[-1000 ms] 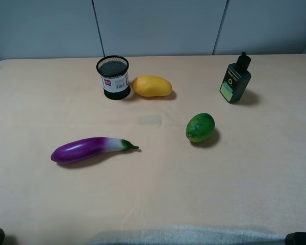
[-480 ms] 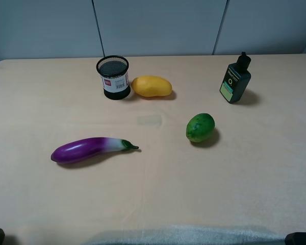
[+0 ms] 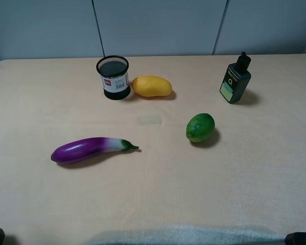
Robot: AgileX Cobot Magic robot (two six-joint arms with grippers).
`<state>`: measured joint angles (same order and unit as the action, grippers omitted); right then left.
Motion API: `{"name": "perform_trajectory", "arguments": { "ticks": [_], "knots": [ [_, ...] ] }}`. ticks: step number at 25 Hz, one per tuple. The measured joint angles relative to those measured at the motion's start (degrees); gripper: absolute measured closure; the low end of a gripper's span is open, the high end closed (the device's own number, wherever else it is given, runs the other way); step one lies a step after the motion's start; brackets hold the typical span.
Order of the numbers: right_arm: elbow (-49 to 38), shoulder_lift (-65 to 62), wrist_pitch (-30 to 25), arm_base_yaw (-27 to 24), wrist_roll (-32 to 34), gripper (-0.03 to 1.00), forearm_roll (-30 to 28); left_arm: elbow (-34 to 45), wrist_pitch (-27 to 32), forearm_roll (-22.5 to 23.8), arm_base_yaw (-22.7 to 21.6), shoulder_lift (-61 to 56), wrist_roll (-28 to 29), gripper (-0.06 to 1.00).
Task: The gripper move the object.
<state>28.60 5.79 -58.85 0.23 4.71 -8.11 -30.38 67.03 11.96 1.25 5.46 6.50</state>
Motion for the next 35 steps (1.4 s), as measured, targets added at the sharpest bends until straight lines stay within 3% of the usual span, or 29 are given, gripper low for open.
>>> {"name": "perform_trajectory", "arguments": {
  "ticks": [26, 35],
  "knots": [
    [0.0, 0.0, 0.0, 0.0, 0.0, 0.27, 0.0, 0.0, -0.8, 0.0, 0.0, -6.0, 0.0, 0.15],
    [0.0, 0.0, 0.0, 0.0, 0.0, 0.27, 0.1, 2.1, -6.1, -0.5, 0.0, -6.0, -0.3, 0.15]
  ]
}}
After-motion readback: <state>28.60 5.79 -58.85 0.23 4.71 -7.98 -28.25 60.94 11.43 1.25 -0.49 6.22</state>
